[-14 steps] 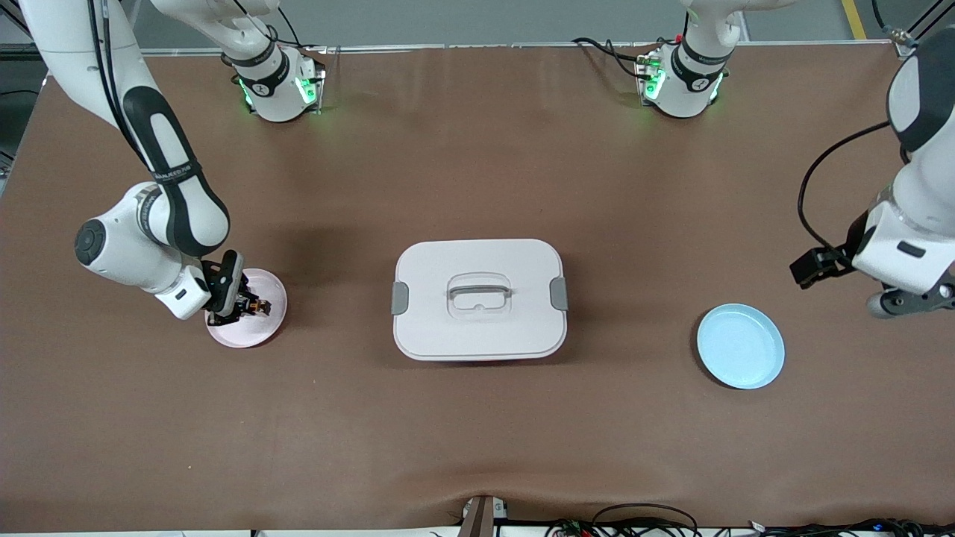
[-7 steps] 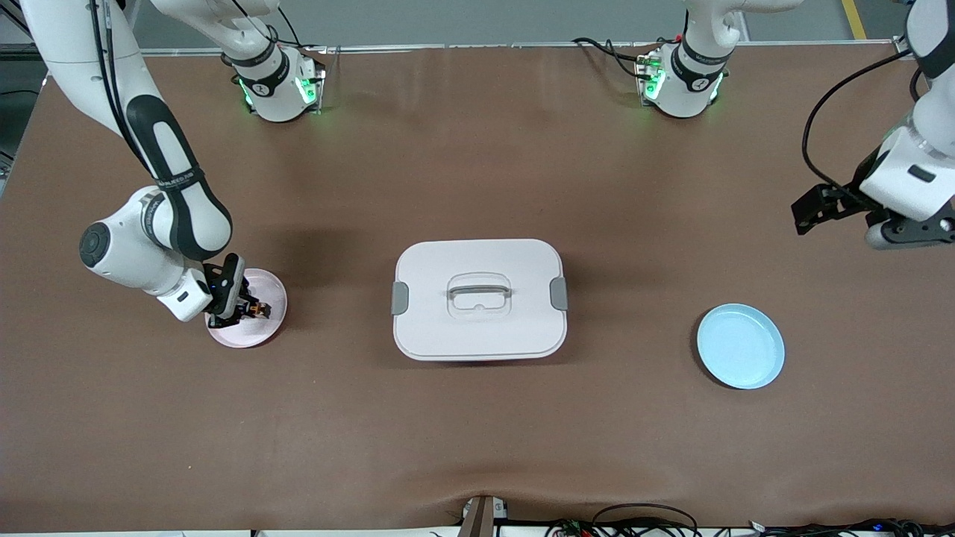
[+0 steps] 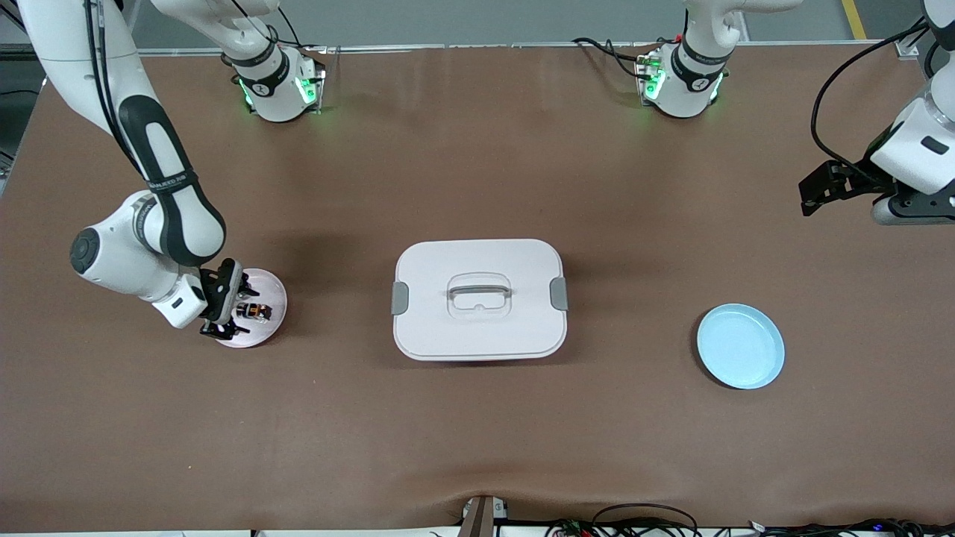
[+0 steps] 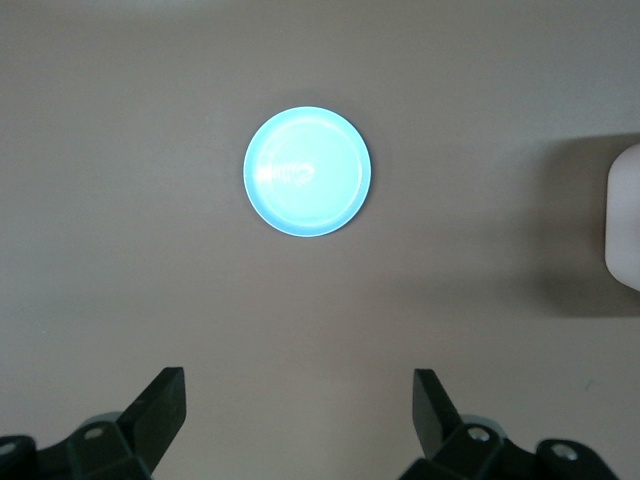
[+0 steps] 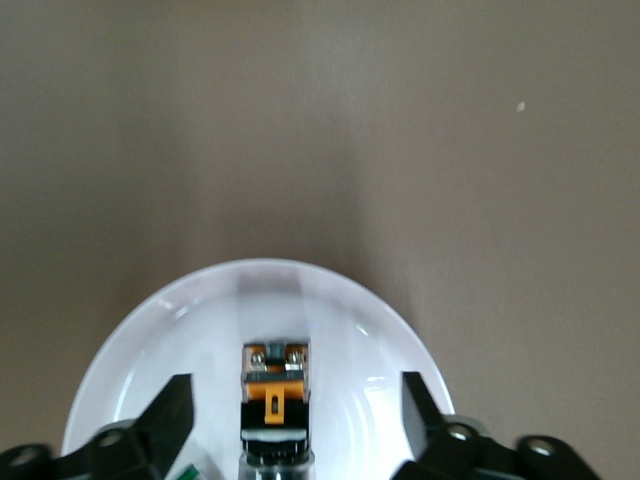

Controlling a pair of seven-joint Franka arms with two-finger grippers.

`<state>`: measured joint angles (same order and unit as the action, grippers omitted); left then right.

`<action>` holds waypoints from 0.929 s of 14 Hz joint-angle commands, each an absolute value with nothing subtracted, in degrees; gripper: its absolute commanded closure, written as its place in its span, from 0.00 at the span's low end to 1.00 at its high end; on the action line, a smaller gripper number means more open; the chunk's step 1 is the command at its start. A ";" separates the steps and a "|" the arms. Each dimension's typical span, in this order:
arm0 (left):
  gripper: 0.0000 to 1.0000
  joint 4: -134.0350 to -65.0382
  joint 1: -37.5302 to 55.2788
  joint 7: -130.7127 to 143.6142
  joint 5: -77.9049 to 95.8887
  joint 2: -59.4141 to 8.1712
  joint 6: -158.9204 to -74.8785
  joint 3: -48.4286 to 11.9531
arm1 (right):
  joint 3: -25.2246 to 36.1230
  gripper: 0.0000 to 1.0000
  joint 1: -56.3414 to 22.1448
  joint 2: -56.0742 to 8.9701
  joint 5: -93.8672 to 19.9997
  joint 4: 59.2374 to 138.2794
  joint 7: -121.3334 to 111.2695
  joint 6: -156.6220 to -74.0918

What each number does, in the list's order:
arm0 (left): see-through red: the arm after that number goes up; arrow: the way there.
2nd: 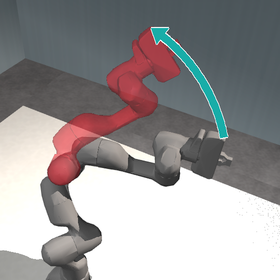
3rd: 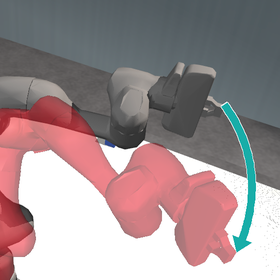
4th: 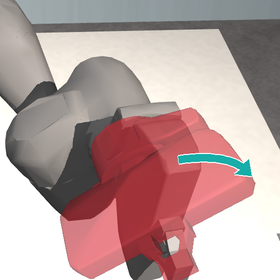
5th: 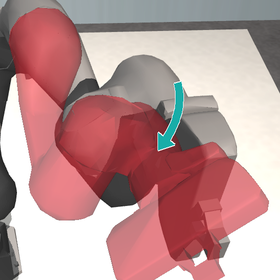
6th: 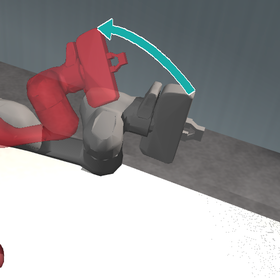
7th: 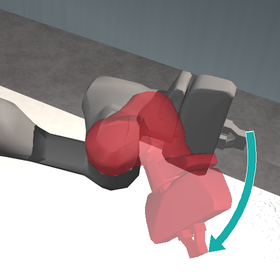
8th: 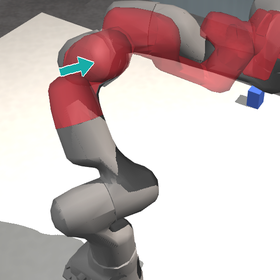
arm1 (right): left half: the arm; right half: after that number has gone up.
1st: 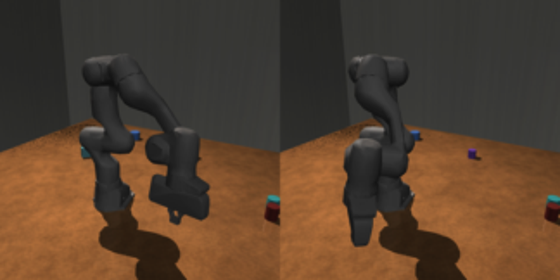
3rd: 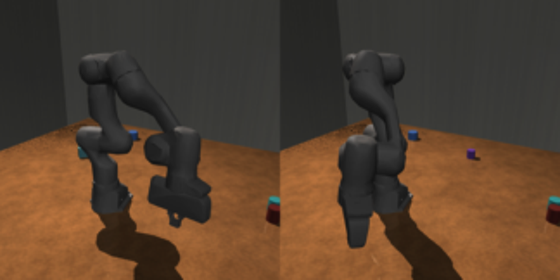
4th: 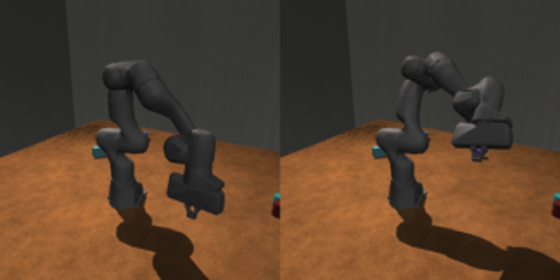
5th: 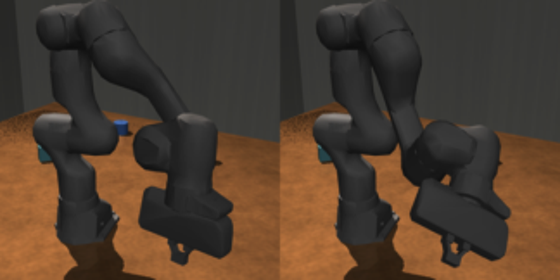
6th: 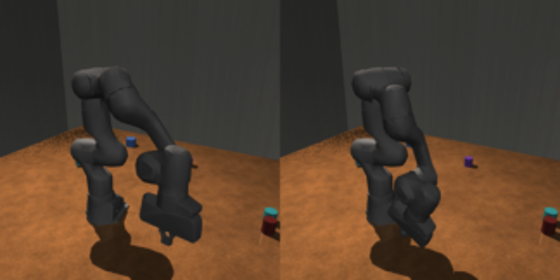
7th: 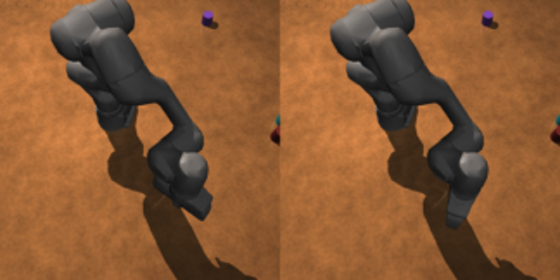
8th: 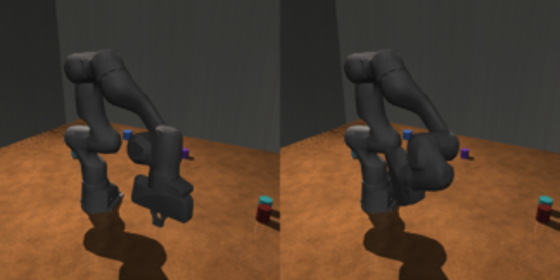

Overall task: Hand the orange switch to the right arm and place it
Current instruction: 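Lower the switch onto the pink plate and open the right gripper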

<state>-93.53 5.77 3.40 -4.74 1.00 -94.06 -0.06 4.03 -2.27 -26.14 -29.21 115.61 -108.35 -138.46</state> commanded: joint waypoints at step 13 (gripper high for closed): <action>0.00 -97.82 5.19 0.53 -1.32 5.89 -93.25 -2.20 | 5.36 0.00 -1.40 -11.44 -12.67 110.30 -66.15 -115.77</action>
<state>-96.30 5.79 2.14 -2.42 4.43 -93.39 -1.94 6.04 -1.93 -14.90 -15.98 109.71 -75.44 -119.16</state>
